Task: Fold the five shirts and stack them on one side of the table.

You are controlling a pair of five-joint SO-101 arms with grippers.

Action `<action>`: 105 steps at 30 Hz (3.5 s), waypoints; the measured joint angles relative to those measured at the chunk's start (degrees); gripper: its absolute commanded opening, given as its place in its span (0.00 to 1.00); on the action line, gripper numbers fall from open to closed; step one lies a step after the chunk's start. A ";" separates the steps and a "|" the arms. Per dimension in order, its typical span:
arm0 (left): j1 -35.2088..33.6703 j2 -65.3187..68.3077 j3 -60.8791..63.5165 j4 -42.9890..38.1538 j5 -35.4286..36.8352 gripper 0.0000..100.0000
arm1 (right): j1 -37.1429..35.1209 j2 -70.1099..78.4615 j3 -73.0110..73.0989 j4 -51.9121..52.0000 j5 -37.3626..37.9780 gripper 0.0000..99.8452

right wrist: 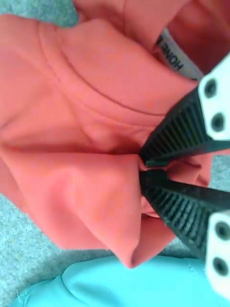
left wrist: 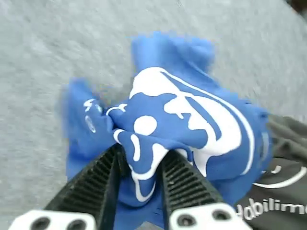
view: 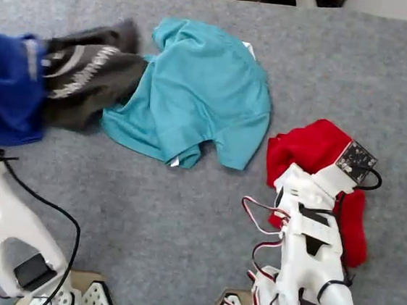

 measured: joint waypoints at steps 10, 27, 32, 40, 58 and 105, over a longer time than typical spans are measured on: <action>-2.55 -7.91 0.00 -4.31 0.00 0.03 | 0.00 0.00 0.00 0.00 0.00 0.02; 40.18 -0.97 7.21 -1.14 10.11 0.32 | 0.00 0.00 0.00 0.00 0.00 0.02; 48.00 9.58 8.53 -1.14 11.43 0.32 | 0.00 0.00 0.00 0.00 0.00 0.02; 56.70 21.80 2.99 -1.32 13.54 0.32 | 0.00 0.00 0.00 0.00 0.00 0.02; 49.14 33.41 -2.99 -4.57 16.35 0.03 | 0.00 0.09 0.00 0.00 0.00 0.02; 23.38 11.08 3.78 -21.98 11.08 0.29 | 0.00 0.09 0.00 0.00 0.00 0.02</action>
